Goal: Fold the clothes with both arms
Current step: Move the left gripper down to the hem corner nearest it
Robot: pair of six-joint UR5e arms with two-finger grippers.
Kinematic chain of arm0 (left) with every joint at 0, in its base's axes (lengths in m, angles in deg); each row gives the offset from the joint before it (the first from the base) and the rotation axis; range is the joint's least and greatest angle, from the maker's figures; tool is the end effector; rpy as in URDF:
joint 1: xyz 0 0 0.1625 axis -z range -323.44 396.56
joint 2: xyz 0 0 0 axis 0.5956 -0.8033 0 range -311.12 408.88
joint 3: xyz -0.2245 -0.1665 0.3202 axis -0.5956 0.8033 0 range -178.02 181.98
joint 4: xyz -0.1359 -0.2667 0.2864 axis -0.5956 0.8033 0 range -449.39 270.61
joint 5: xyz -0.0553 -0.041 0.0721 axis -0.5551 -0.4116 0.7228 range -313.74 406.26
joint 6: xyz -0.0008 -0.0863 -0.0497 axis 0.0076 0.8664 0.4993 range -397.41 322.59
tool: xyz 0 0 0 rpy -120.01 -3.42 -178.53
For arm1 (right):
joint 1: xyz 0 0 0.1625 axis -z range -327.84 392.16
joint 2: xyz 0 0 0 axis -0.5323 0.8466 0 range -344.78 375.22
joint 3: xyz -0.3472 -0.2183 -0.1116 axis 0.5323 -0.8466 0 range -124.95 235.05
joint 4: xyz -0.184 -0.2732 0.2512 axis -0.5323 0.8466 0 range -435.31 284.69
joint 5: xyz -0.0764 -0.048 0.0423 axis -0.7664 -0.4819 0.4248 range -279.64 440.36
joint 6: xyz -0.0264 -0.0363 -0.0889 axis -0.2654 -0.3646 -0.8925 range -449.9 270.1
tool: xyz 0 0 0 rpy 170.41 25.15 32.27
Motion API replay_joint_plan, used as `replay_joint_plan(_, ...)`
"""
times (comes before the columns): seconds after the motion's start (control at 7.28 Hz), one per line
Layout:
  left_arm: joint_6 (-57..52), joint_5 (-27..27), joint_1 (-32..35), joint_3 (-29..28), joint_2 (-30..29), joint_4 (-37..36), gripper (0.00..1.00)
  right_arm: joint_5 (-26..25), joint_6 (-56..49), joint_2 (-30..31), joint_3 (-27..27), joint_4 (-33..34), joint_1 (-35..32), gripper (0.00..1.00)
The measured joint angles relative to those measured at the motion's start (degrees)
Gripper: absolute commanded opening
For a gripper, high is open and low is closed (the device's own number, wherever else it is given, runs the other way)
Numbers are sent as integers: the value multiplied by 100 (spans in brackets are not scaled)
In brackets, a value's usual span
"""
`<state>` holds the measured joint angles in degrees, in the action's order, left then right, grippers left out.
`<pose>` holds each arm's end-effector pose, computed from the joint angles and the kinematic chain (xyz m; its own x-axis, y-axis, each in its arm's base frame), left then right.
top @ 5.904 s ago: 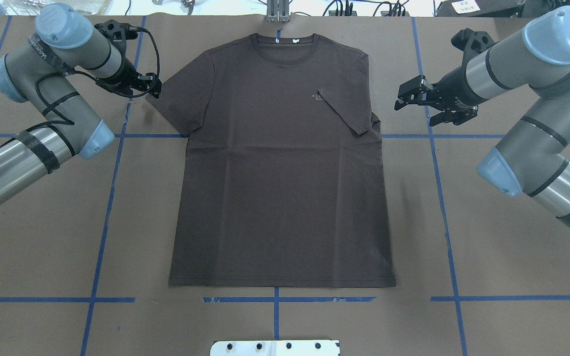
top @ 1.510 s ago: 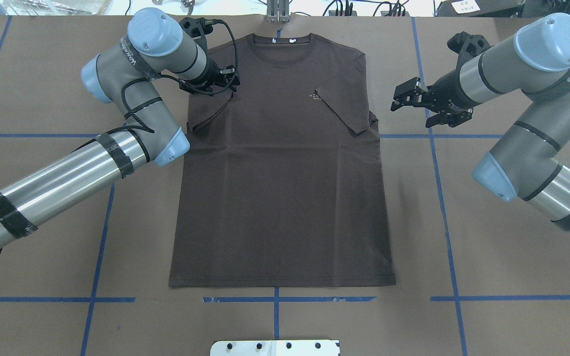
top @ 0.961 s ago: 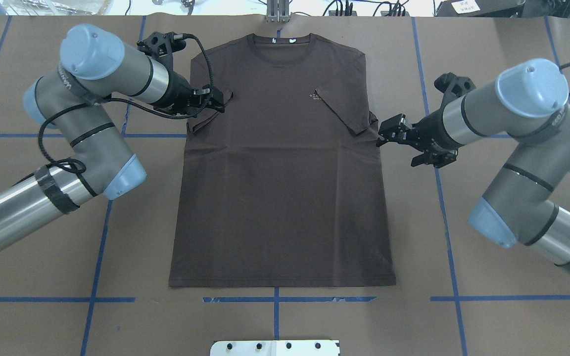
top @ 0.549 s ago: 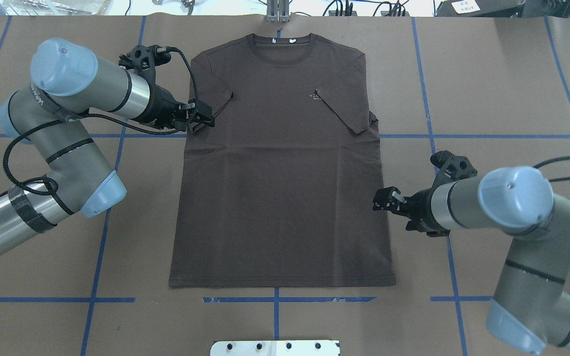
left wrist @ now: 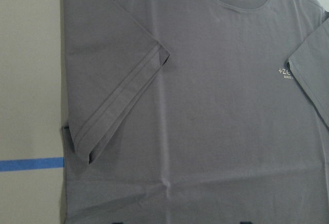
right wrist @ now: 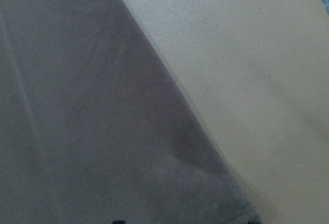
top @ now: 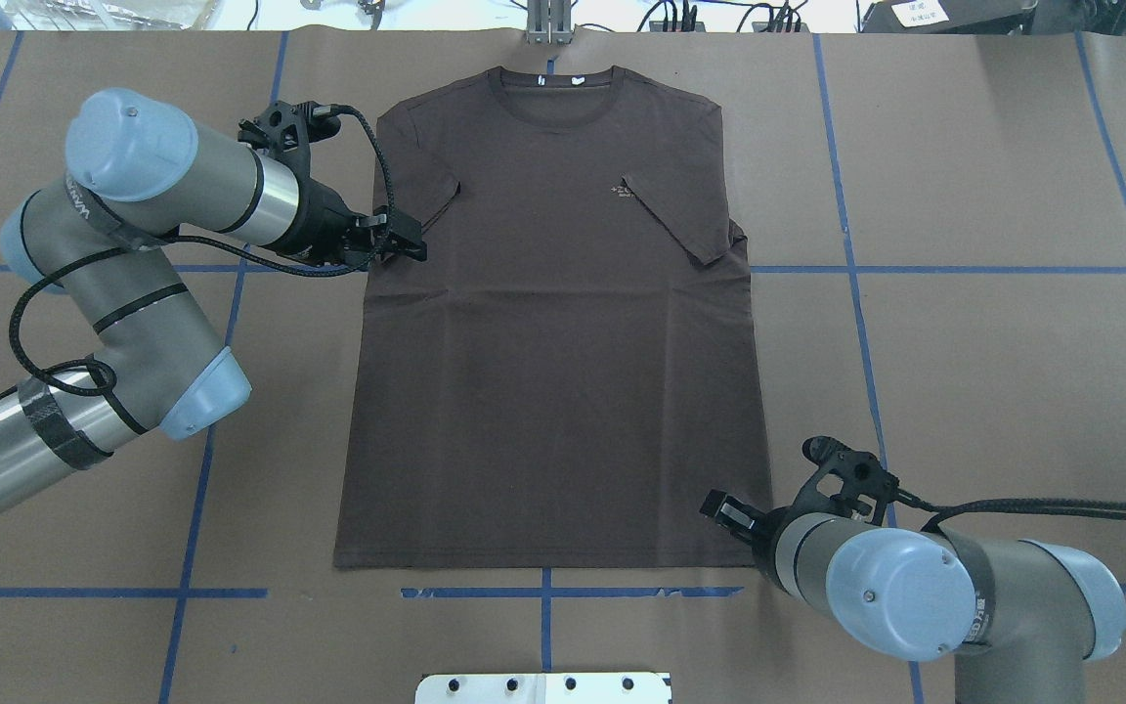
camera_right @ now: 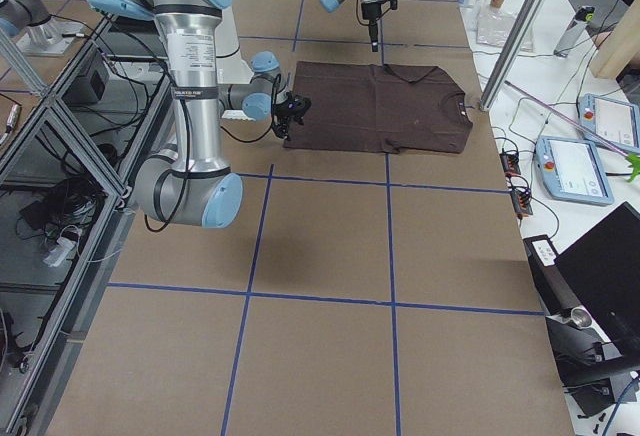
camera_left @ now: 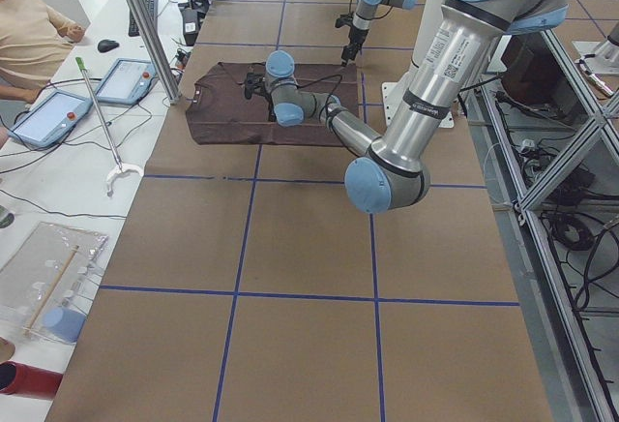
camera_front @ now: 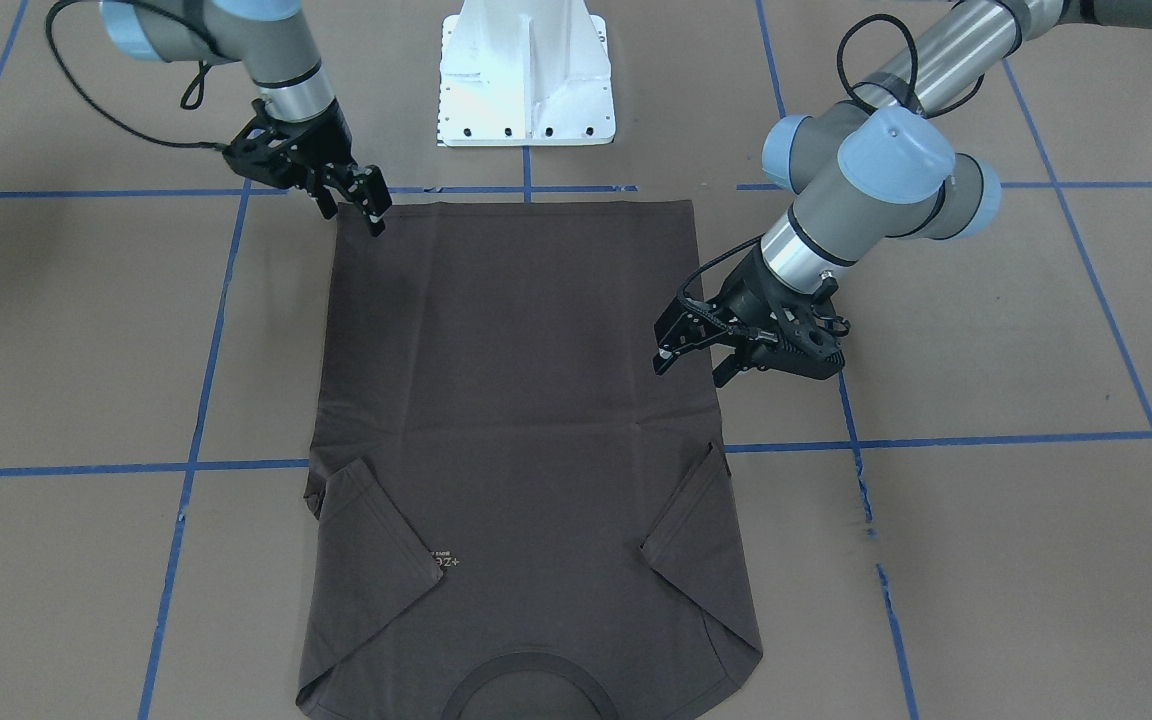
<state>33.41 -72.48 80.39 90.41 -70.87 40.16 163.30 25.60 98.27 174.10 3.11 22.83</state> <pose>0.4279 -0.5293 0.2871 0.3523 0.0610 -0.9339 0.1807 0.9747 0.1318 -0.4785 -0.2261 0.3470 0.4930 0.5140 0.7020 -0.5126 0.8235 -0.2430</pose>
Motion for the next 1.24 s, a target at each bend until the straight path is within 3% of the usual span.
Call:
replay_joint_plan(0.55, 2, 8, -30, -39, 29, 8, 83, -120, 393, -8, -72, 207, 177, 77)
replay_joint_plan(0.82, 2, 9, -39, -49, 30, 26, 83, -105, 410, 90, -64, 236, 164, 66)
replay_joint_plan(0.96, 2, 9, -44, -52, 30, 34, 83, -99, 425, 137, -62, 246, 163, 54)
replay_joint_plan(1.1, 2, 7, -47, -51, 30, 40, 83, -93, 462, 162, -62, 251, 165, 9)
replay_joint_plan(1.24, 2, 5, -49, -48, 30, 43, 83, -88, 517, 172, -60, 252, 166, 0)
